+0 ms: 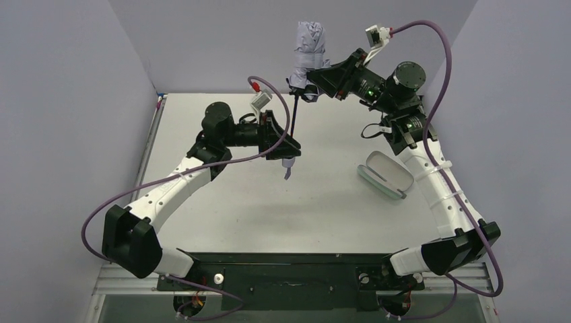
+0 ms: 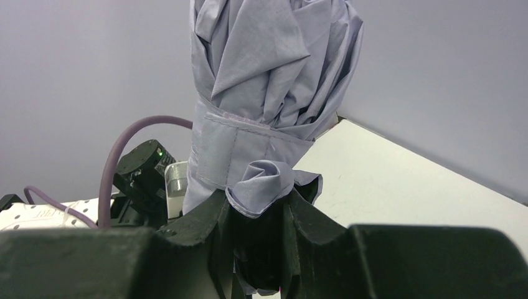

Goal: Open the umbrella

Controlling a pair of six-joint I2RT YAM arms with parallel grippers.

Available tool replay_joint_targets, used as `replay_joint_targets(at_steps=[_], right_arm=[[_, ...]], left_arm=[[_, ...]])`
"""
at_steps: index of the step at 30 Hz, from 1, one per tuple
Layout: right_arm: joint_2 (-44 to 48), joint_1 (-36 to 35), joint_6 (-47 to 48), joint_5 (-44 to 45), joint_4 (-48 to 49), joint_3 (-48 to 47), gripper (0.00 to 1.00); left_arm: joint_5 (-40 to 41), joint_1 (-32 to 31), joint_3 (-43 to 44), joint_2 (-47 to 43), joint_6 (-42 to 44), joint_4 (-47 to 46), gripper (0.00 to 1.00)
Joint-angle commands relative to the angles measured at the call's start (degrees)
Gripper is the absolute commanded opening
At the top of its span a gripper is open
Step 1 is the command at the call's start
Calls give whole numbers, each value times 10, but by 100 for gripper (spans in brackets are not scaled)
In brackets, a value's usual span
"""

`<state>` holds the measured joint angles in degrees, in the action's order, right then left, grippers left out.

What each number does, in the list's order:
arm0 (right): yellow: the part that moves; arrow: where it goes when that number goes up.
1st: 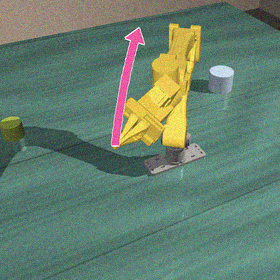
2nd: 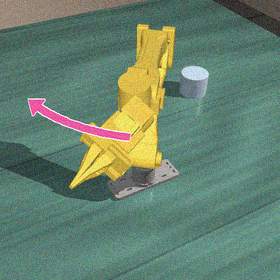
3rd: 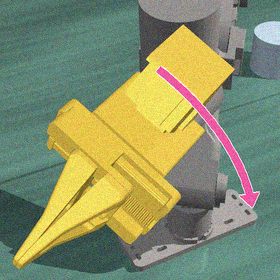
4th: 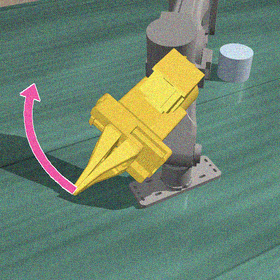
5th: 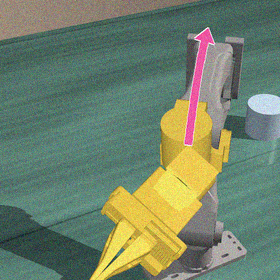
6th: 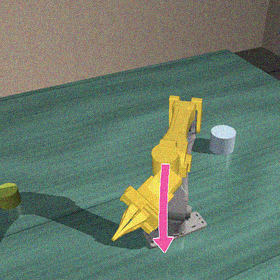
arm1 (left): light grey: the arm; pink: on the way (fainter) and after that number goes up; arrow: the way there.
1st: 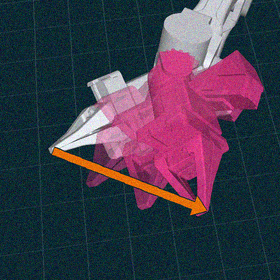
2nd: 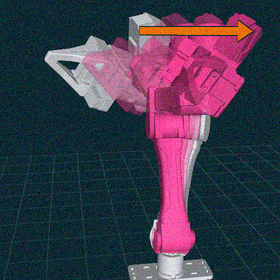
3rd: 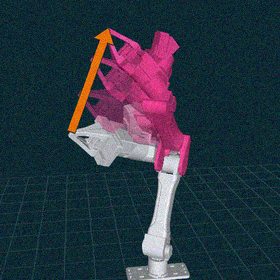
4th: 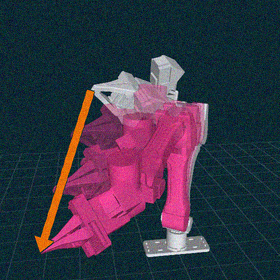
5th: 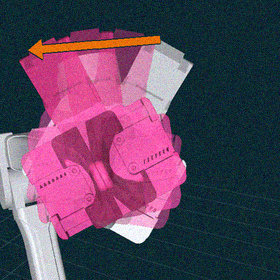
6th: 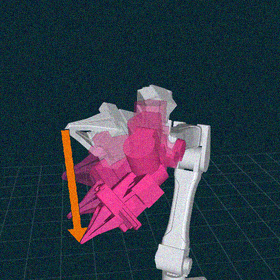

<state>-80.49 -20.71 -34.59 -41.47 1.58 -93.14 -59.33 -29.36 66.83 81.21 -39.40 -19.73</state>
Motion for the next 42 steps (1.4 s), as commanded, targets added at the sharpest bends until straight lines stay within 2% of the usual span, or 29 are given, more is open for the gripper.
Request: replay_joint_targets(at_steps=[1,10,20,35,42], right_arm=[[7,20,-16,53,100,-54,0],[0,25,-32,66,103,-70,0],[-10,36,-52,82,107,-101,0],[0,55,-58,90,112,-90,0],[3,56,-61,96,117,-82,0]], left_arm=[[-7,-13,-12,-29,84,83,42],[-6,-18,-36,-44,104,110,42],[15,-25,-57,-60,165,193,42],[24,-41,-101,-68,260,319,41],[25,-56,-131,-81,267,328,39]])
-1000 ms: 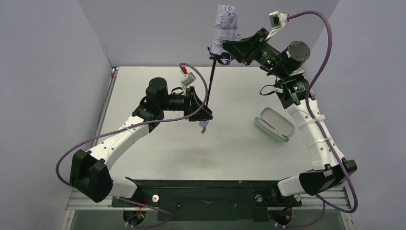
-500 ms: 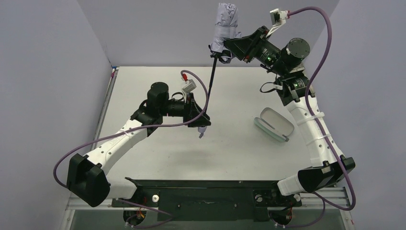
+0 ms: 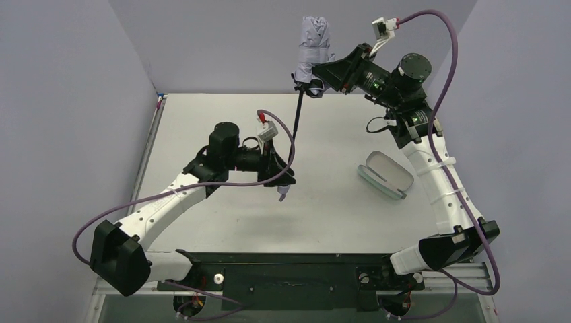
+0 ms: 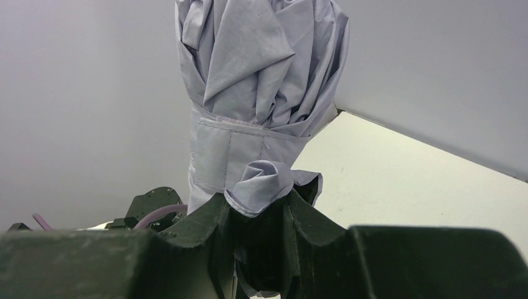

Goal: Open the umbrella

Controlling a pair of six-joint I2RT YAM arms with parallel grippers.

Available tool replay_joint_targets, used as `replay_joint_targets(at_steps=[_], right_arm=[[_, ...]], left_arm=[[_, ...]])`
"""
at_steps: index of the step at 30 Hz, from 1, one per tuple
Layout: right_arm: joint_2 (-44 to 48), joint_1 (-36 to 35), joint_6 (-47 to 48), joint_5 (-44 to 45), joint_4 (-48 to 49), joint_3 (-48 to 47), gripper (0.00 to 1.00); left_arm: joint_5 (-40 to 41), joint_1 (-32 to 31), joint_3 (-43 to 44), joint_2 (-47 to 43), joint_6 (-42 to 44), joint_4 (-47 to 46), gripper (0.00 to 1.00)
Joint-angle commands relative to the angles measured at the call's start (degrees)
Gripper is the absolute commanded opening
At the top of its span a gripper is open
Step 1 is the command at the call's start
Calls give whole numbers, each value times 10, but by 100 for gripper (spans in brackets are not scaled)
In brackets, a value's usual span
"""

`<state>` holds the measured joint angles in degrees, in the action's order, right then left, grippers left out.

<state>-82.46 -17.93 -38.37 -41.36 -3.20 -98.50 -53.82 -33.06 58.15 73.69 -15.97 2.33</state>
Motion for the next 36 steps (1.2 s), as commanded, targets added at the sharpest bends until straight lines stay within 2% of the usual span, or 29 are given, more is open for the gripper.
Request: replay_joint_targets(at_steps=[1,8,14,19,23,30,33,36], right_arm=[[23,29,-23,96,165,-24,0],[45,16,-7,90,146,24,0],[93,-21,20,91,124,131,0],[119,-38,48,91,100,163,0],[126,-39,50,92,97,175,0],[128,-40,43,77,97,185,0],[130,-39,50,67,84,190,0],[133,-39,72,52,64,193,0]], left_arm=[[-30,-21,-53,-8,18,99,39],[-22,-21,-64,-20,-41,27,38],[12,-14,-18,-2,-79,-7,38],[19,-4,17,11,-115,-63,39],[29,2,52,20,-102,-81,48],[31,59,112,55,-124,-132,66],[18,83,129,58,-128,-150,79],[-9,102,147,59,-127,-161,86]])
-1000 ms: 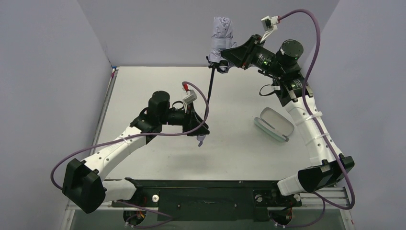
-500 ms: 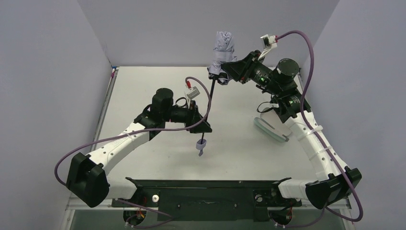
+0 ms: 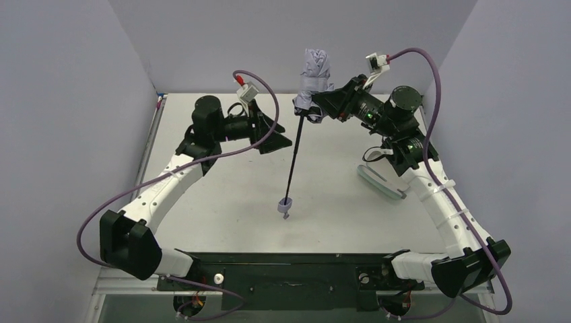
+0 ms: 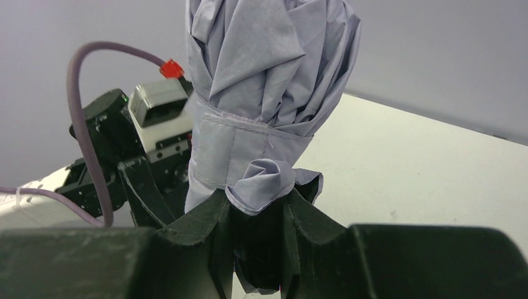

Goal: Open the umbrella

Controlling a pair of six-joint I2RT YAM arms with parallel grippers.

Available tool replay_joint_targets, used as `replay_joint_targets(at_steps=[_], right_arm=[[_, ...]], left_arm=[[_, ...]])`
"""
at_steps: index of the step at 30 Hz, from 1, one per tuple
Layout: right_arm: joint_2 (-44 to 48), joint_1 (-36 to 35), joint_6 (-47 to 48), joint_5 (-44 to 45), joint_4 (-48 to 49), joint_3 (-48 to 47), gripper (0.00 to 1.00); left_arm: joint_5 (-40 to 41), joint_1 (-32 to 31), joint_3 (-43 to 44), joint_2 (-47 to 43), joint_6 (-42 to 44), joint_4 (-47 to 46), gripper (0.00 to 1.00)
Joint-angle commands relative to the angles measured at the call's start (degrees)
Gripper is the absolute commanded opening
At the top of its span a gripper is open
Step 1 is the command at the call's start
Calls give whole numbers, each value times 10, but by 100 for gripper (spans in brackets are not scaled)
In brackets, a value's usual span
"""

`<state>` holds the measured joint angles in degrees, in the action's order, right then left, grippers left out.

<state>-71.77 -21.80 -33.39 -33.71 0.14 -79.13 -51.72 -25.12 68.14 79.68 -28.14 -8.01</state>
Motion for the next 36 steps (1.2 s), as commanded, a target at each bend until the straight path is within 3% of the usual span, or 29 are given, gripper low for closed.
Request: replay_joint_targets(at_steps=[1,9,20,23,26,33,36], right_arm=[[27,0,34,-27,26,1,0],[23,-5,70,-58,0,4,0],[18,-32,110,-59,-12,-6,0],[17,-39,120,-58,-19,-8,0],[17,-48,127,-60,-22,-9,0],[18,-60,135,-64,-23,-12,0],[19,-60,133,-66,-22,-14,0]], left_arm=[[-33,32,55,-1,-7,-58,88],[-65,51,103,3,13,-37,100],[-49,32,121,46,-71,-120,97],[-54,22,112,50,-92,-146,97],[-74,11,88,55,-137,-230,97],[-97,-9,76,78,-160,-275,99],[-106,-7,68,85,-181,-315,89]])
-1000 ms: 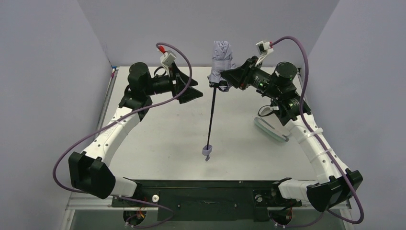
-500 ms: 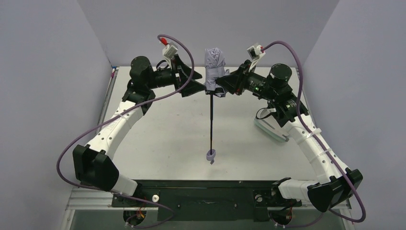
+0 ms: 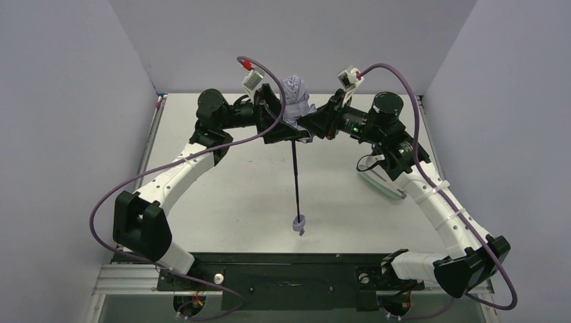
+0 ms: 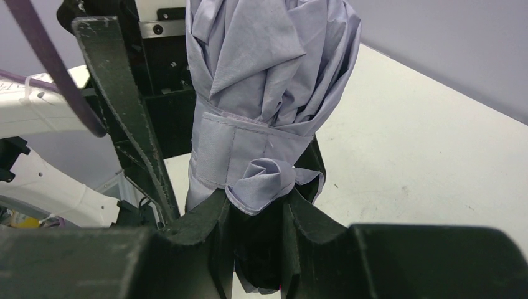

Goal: Open the umbrella

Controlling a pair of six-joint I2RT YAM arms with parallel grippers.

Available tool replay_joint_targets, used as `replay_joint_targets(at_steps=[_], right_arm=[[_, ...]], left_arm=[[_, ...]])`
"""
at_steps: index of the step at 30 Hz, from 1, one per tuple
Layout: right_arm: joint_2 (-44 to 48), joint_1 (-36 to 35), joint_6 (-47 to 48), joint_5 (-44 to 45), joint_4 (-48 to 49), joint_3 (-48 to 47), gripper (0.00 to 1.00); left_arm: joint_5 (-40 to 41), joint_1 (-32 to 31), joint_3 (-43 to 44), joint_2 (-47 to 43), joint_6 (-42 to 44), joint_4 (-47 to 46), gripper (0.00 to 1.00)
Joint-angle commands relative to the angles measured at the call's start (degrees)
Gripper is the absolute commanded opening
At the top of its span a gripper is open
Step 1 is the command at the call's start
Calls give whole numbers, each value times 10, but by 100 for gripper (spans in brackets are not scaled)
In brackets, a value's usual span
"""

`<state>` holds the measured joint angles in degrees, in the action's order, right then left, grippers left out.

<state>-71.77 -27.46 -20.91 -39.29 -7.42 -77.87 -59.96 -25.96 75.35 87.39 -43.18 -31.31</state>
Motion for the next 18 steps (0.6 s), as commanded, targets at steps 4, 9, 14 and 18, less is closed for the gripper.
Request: replay_joint_targets(at_steps=[4,9,14,18], right_arm=[[20,-4,-5,-21,63,-30,0],[19,-3,-13,-29,63,-37,0],[19,0,-24,-36,62,-49,0],[21,6,-27,-39,51,-58,6]], left_arm=[[-22,2,-7,11,-38,-102,64],[-30,4,-6,14,-47,-117,45],[-33,11,-12,11,-54,-125,26],[-14,21,-13,7,-57,-110,2]])
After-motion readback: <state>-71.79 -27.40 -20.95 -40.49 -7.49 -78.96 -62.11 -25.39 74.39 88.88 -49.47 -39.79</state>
